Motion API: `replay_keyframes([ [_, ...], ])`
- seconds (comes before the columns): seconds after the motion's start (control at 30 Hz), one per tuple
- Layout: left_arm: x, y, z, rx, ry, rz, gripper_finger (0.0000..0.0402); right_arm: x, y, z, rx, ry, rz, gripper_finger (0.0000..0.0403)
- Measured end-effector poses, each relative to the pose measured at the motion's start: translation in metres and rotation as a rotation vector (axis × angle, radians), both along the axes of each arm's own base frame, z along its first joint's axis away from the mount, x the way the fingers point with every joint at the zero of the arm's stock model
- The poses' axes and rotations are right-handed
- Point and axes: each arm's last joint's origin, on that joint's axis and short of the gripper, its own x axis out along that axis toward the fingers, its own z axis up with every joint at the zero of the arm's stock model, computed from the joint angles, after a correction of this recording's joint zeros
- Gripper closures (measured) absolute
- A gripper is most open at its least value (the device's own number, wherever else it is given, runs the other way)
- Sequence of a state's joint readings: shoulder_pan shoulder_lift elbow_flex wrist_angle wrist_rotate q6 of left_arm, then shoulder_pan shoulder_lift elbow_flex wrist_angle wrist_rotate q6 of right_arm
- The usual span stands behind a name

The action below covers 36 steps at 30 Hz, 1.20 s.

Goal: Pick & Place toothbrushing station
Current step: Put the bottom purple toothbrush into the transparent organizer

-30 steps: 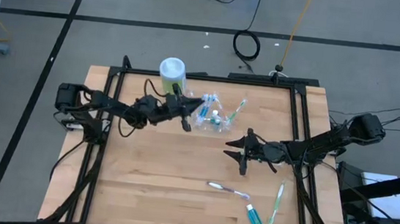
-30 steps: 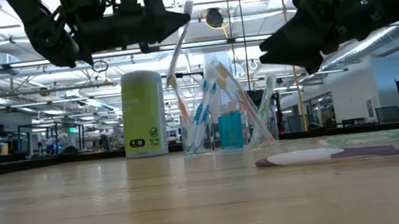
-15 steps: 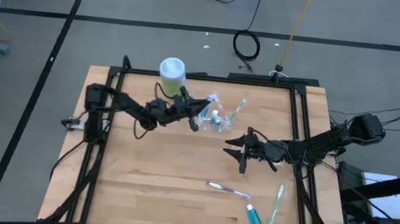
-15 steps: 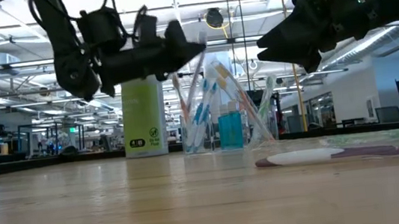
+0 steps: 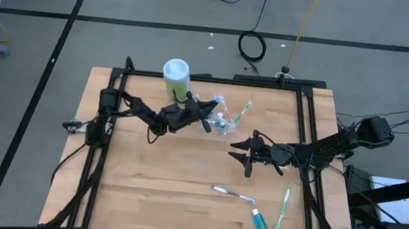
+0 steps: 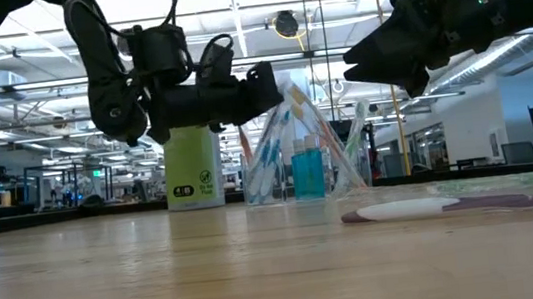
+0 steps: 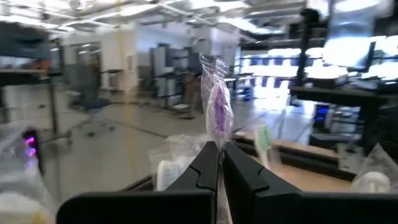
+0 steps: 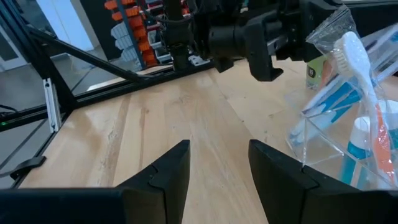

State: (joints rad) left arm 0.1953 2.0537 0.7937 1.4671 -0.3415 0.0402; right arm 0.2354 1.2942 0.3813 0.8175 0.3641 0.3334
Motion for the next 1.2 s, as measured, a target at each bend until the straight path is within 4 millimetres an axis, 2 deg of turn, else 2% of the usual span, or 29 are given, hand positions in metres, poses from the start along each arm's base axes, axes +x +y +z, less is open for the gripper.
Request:
replay_keyframes([
  [0.13, 0.001, -0.012, 0.0, 0.0, 0.013, 0.08, 0.0398, 0.0, 0.0, 0.0, 0.033, -0.001, -0.005, 0.0248],
  [0.3, 0.002, -0.038, -0.001, 0.067, 0.093, 0.219, 0.0388, 0.0, 0.0, -0.001, 0.044, 0.002, -0.007, 0.0248],
  [0.47, 0.003, -0.056, -0.008, 0.043, 0.167, 0.292, 0.0386, 0.0, 0.0, -0.001, 0.045, 0.002, -0.006, 0.0248],
  [0.67, 0.003, -0.058, -0.022, -0.085, 0.225, 0.313, 0.0386, 0.0, 0.0, -0.002, 0.042, 0.01, -0.006, 0.0248],
  [0.77, 0.002, -0.059, -0.026, -0.082, 0.261, 0.319, 0.0386, -0.001, 0.0, -0.002, 0.041, 0.018, -0.006, 0.0248],
  [1.0, 0.001, -0.059, -0.014, 0.005, 0.319, 0.353, 0.0376, -0.001, 0.0, -0.006, 0.033, 0.06, 0.002, 0.0248],
  [1.2, -0.005, -0.059, 0.006, -0.014, 0.362, 0.351, 0.0317, -0.002, 0.001, -0.009, 0.01, 0.087, 0.022, 0.0248],
])
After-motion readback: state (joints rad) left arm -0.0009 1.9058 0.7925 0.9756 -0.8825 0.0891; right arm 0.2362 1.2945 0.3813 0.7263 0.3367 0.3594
